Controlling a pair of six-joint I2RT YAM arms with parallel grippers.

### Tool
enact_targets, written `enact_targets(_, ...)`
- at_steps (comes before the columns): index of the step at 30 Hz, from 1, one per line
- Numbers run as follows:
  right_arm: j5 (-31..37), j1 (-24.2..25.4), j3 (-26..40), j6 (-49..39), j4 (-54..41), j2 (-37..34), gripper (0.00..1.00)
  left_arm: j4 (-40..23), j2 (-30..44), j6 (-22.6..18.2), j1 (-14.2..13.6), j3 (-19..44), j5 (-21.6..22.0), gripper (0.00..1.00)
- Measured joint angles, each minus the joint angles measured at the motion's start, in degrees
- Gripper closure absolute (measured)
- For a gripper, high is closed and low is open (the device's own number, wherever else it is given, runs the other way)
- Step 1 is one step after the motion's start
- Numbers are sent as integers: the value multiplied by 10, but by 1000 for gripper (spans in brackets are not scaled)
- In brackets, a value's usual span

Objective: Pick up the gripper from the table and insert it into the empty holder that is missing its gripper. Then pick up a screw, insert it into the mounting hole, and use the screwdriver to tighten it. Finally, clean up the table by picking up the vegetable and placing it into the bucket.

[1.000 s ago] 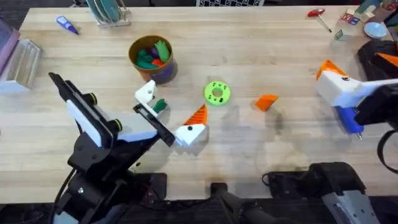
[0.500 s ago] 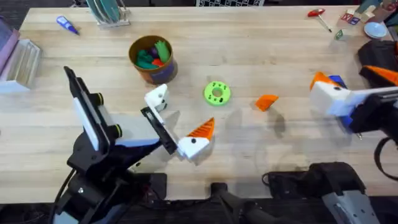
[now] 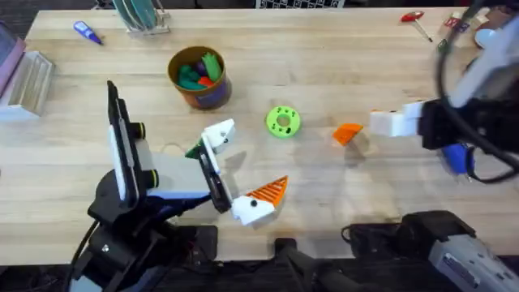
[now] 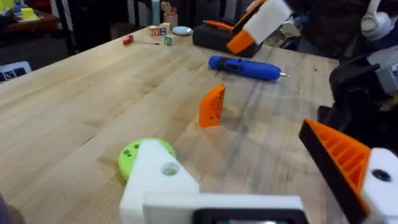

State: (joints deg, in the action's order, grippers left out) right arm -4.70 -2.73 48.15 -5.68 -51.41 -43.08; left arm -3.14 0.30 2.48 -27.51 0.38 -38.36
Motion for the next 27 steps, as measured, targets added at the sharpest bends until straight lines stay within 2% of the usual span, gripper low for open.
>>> enact_targets(7, -6, -33, 4, -15, 25, -118, 35, 0, 0, 1, 0, 0, -9, 15)
enact_targets(14, -33, -67, 5, -84, 3, -161, 35, -1, 0, 2, 0, 0, -11, 15)
enact_targets(19, -32, -107, 5, -121, 3, -202, 35, -1, 0, 2, 0, 0, -11, 16)
enact_targets(23, -13, -115, 5, -131, 6, -234, 40, -1, 0, 2, 0, 0, -11, 15)
enact_targets(27, 4, -115, 5, -137, 18, -244, 194, 0, 0, 2, 0, 0, -11, 15)
